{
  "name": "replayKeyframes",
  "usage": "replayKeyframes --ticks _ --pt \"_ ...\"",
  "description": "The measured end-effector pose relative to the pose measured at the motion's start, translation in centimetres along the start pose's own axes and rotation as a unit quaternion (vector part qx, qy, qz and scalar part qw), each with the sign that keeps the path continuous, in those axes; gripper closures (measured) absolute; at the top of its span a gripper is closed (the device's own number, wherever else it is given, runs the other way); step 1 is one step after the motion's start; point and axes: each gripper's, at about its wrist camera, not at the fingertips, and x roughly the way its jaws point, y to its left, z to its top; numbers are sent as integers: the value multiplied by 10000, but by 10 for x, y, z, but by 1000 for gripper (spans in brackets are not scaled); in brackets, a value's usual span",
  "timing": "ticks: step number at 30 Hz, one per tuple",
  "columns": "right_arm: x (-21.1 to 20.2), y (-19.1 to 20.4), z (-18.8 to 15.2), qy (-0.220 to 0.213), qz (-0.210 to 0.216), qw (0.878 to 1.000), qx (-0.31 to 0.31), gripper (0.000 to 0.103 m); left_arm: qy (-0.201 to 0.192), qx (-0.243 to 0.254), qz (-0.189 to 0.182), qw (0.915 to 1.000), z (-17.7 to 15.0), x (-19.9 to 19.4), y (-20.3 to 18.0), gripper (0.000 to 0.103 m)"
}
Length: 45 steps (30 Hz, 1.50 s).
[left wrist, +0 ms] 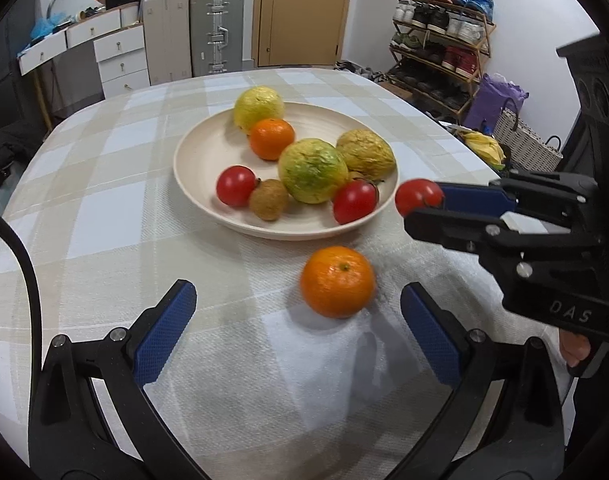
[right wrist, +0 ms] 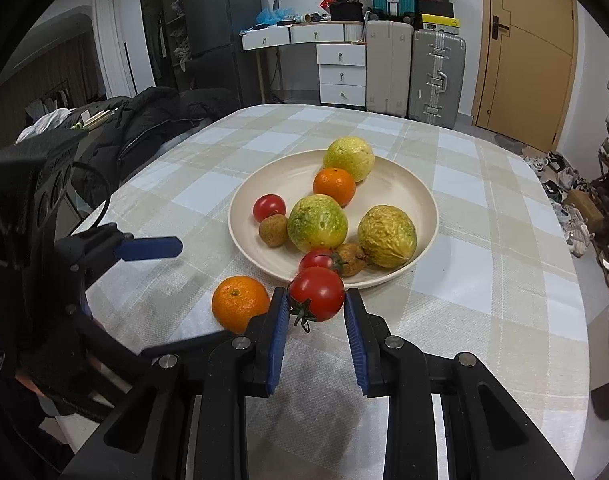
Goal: Organize fruits
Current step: 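Move the right tool to a red tomato on the cloth and grasp it, then grasp an orange with the left tool while the right tool holds the tomato, then carry the orange and tomato onto the plate and open both tools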
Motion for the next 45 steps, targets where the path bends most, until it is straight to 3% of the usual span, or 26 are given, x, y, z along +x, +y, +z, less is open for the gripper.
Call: replayKeyframes --ticks 7,10,13,14,15,16,23,34,41,45 --pt "0 -4 0 -1 6 10000 15 74 208 -97 -149 9996 0 11 -3 1" --pt "1 -4 -1 35 12 10000 8 74 263 -125 -290 9992 2 17 -3 8" --pt "2 -2 -1 54 34 10000 -12 74 335 -125 -451 9983 4 21 -3 28" --pt "3 -1 -2 57 36 10000 -21 74 293 -144 -481 9983 4 20 -3 41" --pt "2 -1 -2 49 43 10000 -32 74 256 -173 -619 9976 4 18 -1 59" --pt "2 0 -2 47 44 10000 -40 74 254 -194 -707 9970 4 18 0 63" --pt "2 0 -2 38 33 10000 -30 74 223 -214 -802 9963 5 18 4 64" --pt "-4 -5 0 -96 -12 9999 35 74 -259 11 -566 9981 8 -13 2 64" --pt "23 -14 -12 485 104 9988 49 73 -186 -109 -537 9983 5 -12 9 64" --pt "30 -14 -14 486 227 9984 155 72 -190 -103 -542 9983 5 -12 9 64"
